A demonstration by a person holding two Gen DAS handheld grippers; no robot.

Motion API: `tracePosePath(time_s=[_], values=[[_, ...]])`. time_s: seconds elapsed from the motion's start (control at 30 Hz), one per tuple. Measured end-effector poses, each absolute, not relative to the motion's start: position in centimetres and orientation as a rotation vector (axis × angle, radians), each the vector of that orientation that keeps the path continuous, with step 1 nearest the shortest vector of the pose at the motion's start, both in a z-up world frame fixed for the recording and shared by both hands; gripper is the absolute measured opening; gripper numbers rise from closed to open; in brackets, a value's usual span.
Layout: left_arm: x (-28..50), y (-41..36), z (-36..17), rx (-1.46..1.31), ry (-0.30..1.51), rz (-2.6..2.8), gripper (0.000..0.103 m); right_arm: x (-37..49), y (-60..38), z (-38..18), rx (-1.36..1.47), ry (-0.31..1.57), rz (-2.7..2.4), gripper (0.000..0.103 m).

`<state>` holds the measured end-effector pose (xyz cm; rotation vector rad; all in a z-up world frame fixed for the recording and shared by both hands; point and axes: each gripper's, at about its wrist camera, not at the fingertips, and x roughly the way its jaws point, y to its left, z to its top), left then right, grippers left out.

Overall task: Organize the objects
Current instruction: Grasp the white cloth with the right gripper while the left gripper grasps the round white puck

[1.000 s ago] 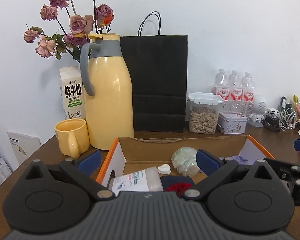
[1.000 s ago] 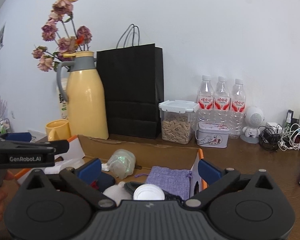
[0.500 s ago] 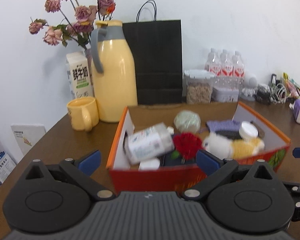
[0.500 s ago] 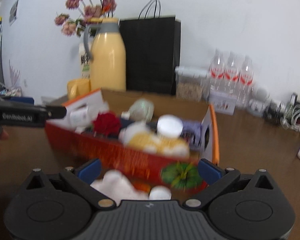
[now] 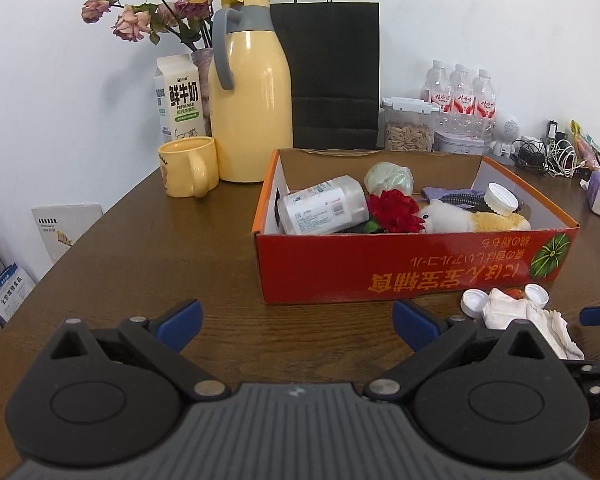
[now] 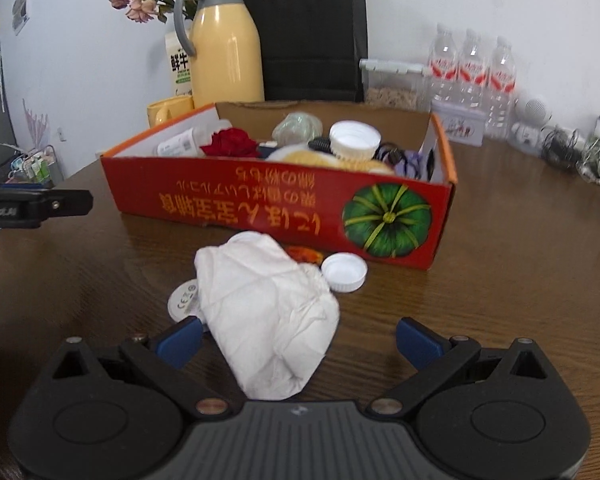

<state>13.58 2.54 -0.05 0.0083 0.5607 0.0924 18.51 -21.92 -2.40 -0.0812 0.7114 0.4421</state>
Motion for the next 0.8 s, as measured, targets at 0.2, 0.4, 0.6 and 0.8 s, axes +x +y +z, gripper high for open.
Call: tracePosePath(time_s=[0.2, 0.4, 0.6, 0.8], values=[[13.2, 2.8, 0.0, -0.001, 0.560, 0.102, 0.103, 19.5, -21.6, -2.8, -0.045, 0.719, 0.477, 0.103], [13.1, 2.9, -0.2, -0.007, 0.570, 0.106, 0.103, 19.4, -21.5, -2.5, -0.019, 0.694, 0.525, 0.074], [13.1, 2.7, -0.4, -0.002, 0.577, 0.100, 0.103, 18.8, -21.6, -2.4, -0.005, 0.664, 0.514, 0.067], [13.2, 1.8, -0.6, 0.010, 0.584, 0.088, 0.103, 18.1, -21.8, -2.0, -0.003, 0.627, 0.509, 0.062]])
